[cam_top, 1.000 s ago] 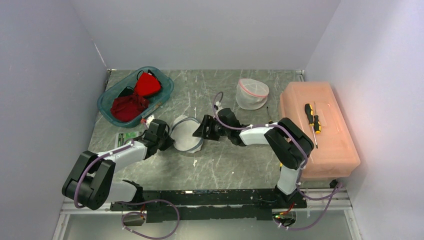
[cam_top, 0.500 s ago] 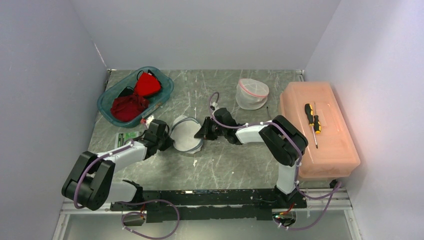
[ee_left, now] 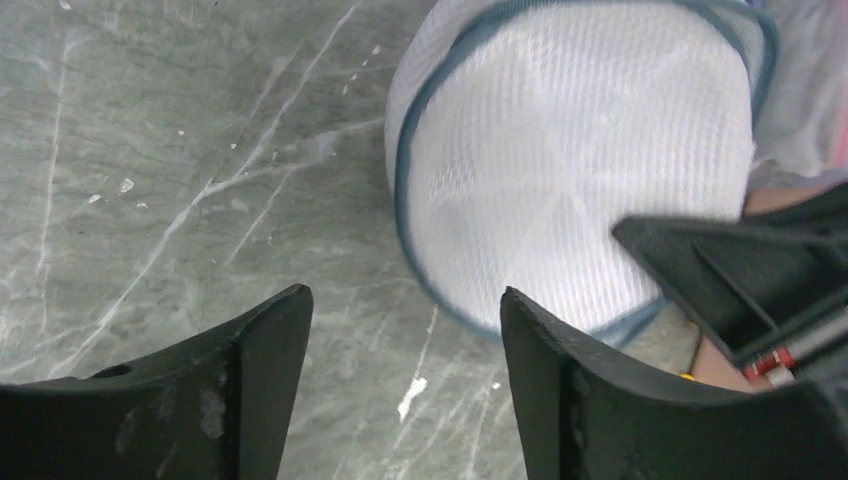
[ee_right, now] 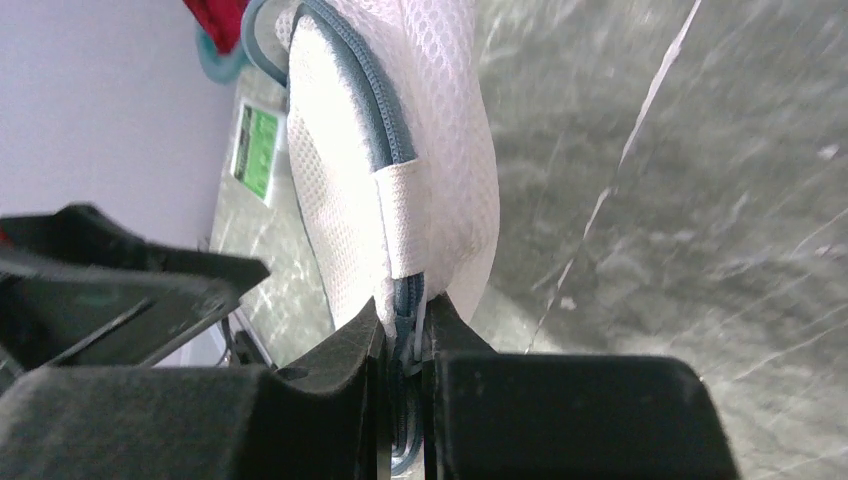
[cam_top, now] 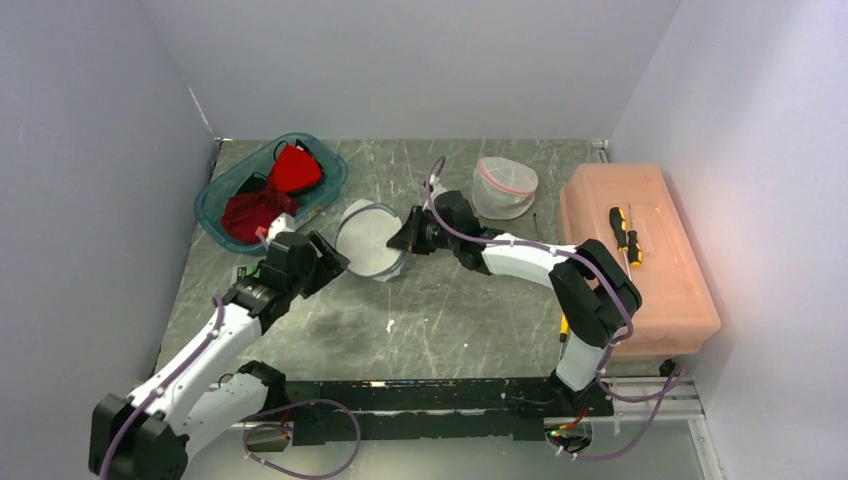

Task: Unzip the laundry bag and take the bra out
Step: Move the laundry bag to the center of the board.

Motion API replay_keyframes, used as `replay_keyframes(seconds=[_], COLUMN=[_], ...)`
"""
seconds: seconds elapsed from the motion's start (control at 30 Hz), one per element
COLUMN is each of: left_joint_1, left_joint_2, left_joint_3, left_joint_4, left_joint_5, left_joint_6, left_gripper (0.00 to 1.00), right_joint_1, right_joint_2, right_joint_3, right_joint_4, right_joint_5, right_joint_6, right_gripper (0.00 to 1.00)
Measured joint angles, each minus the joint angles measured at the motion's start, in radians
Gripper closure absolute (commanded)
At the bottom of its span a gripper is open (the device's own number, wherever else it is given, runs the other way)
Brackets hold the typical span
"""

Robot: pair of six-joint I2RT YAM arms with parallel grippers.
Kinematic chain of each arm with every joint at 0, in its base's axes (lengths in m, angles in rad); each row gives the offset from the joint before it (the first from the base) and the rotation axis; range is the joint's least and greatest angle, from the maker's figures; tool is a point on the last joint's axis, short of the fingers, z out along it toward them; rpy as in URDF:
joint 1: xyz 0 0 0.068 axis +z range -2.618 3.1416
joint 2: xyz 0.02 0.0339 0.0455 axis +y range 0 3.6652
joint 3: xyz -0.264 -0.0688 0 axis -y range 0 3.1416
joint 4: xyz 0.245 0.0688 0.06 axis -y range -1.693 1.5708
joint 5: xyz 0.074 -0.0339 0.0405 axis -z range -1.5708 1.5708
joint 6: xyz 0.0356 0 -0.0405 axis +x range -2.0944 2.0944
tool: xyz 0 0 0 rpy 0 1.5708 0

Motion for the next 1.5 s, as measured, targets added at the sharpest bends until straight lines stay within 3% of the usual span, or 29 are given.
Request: replay_keyframes(seconds=[0.2, 0.43, 0.73, 1.03, 1.07, 1.27, 1.5], left_joint_1=[0.000, 0.000, 0.000, 0.000, 0.000, 0.000, 0.000], left_joint_2=[-0.165, -0.296, -0.306, -0.245, -0.236, -0.189, -0.189], left_joint_3=[0.071, 0.074, 0.127, 0.180, 0.180, 0.166, 0.156], left_joint_4=[-0.156, -0.281, -0.352, -0.349, -0.349, -0.330, -0.312], left_joint_5=[-0.022, -0.032, -0.021, -0.021, -0.021, -0.018, -0.015], left_joint_6=[0.000, -0.003, 0.014, 0.062, 0.064, 0.071, 0.071], left_gripper=[0.24, 0.24, 0.24, 0.24, 0.24, 0.24, 0.24], right_joint_1=[-0.069, -0.125, -0.153, -0.184, -0.187, -0.202, -0.205], right_joint_2=[0.041, 0.244, 0.616, 0.845, 0.855, 0.879, 0.853], right_joint_3=[0.124, 0.352, 0.749, 1.098, 1.121, 1.176, 1.144], right_joint_4=[-0.027, -0.043, -0.131, -0.268, -0.280, -0.336, -0.354], right_joint_5=[0.021, 0.085, 0.113, 0.114, 0.114, 0.124, 0.148], right_joint_6=[-0.013, -0.029, -0.056, -0.058, -0.058, -0.067, -0.101], right_gripper=[1.00, 1.00, 1.00, 1.00, 0.96, 0.49, 0.37])
